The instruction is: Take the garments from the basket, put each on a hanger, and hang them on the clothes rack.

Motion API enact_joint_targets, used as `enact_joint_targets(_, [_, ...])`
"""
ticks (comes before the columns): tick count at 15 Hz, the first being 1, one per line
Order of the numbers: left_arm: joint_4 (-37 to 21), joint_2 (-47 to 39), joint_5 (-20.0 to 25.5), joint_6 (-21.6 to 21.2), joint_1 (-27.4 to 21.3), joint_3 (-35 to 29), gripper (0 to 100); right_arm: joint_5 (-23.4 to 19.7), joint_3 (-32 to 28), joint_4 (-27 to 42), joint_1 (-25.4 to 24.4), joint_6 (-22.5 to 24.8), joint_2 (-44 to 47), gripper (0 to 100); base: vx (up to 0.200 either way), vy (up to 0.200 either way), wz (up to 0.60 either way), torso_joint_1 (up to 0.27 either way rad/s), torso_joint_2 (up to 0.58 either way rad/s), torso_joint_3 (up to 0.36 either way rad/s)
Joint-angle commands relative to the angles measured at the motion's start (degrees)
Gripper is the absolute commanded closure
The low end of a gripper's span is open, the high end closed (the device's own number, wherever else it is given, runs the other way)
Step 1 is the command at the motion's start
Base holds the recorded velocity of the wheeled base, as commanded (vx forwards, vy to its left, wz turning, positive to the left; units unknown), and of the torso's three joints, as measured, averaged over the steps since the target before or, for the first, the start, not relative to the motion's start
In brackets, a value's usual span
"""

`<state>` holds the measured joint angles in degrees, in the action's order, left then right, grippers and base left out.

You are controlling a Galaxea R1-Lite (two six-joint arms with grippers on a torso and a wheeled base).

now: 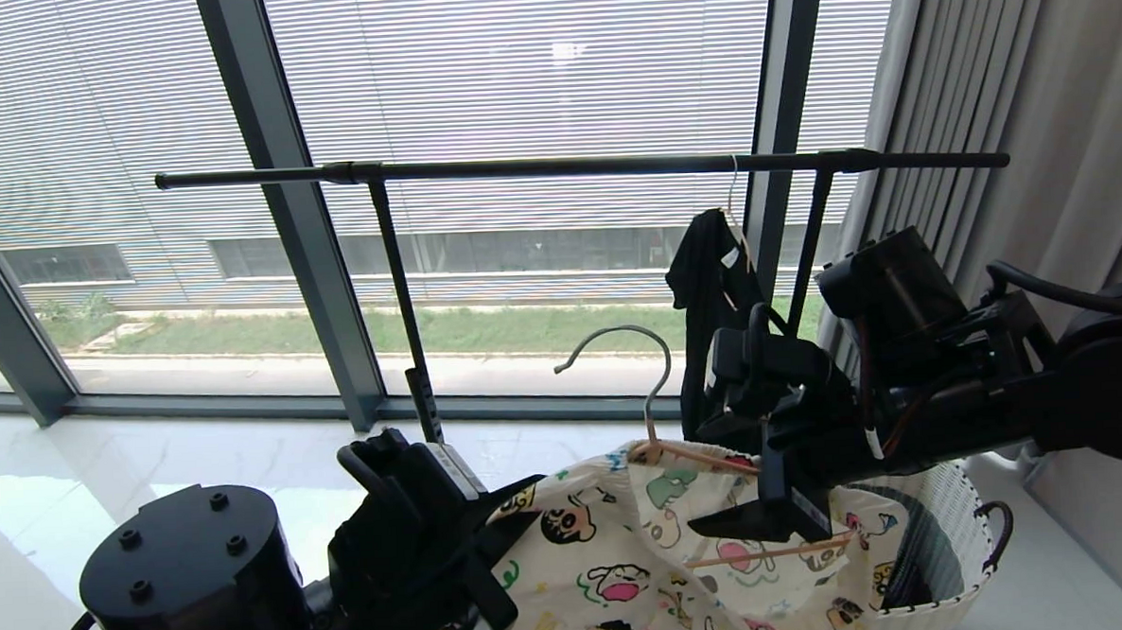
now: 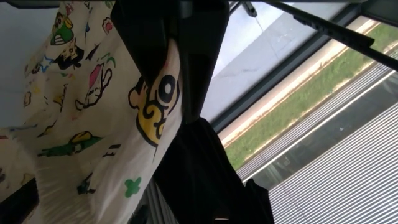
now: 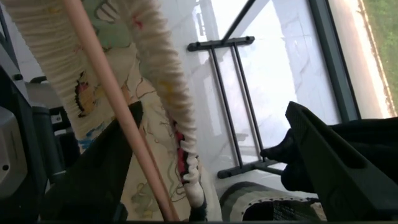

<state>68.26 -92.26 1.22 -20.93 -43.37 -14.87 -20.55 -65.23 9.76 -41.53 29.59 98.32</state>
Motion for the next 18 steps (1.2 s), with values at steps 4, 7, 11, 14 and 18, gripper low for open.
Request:
enact_joint_targets(4, [0.0,0.0,0.0,0.0,-0.4,0.0,100,1.2,0.0,-1.8,-0.3,0.1,0.3,100,0.0,0.0,0.0,0.0,0.0,0.0])
enact_joint_targets(7, [0.1,-0.5,0.0,0.1,-1.7,0.1,100,1.4,0.5,-5.2,-0.3,1.6,0.2,100,0.0,0.0,0.0,0.0,0.0,0.0])
enact_joint_targets(11, [4.0,-2.6,-3.8,0.6,-0.1,-0.2,0,0.5,5.6,-15.2,1.5,9.8,-1.5,100,0.0,0.0,0.0,0.0,0.0,0.0])
enact_joint_targets(14, [5.1,-2.2,-5.6,0.7,6.5,0.3,0,-2.4,12.8,-26.9,6.6,17.3,-3.7,100,0.0,0.0,0.0,0.0,0.0,0.0])
enact_joint_targets(18, [8.2,-2.4,-5.1,0.9,16.9,2.0,0,-6.4,14.5,-28.7,12.8,21.3,-7.3,100,0.0,0.0,0.0,0.0,0.0,0.0])
